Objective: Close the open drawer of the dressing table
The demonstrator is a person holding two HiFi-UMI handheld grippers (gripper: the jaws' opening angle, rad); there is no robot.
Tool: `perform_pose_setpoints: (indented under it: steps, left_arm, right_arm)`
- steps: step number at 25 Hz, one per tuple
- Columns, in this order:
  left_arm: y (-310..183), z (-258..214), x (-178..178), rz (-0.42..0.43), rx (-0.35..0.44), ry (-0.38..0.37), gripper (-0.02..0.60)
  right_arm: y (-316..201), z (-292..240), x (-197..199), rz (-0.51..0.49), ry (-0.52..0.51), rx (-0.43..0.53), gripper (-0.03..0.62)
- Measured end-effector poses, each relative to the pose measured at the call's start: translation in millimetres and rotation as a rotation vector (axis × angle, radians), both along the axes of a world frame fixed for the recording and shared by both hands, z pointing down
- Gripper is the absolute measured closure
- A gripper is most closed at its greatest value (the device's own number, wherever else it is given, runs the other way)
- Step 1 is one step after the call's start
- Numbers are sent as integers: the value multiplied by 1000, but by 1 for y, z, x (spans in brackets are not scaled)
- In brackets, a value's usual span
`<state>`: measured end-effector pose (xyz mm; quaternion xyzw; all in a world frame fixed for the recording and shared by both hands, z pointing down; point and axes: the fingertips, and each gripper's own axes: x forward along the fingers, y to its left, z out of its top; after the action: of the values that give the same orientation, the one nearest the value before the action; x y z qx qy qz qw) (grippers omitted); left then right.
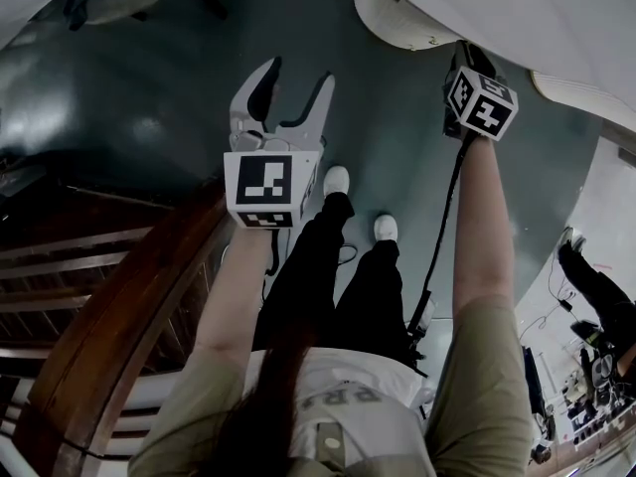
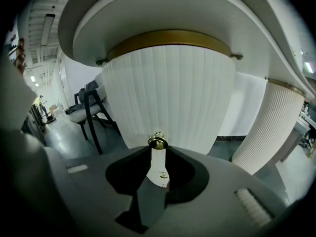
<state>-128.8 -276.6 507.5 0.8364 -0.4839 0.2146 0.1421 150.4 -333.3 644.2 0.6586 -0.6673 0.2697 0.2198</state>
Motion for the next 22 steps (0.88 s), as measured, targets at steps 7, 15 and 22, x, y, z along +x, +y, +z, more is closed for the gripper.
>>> perform_pose_setpoints:
  steps: [7, 15, 22]
  left_arm:
    - [-3, 2, 0, 1, -3, 3, 305]
    - [-6, 6, -6, -16, -11, 5, 305]
    - [-4, 7, -11, -21, -15, 0, 305]
  right_arm:
    - [-6, 0, 1, 7, 3, 4, 502]
    - [-9, 7, 6, 36, 14, -10, 588]
    - [-9, 6, 7, 53, 22, 4, 591]
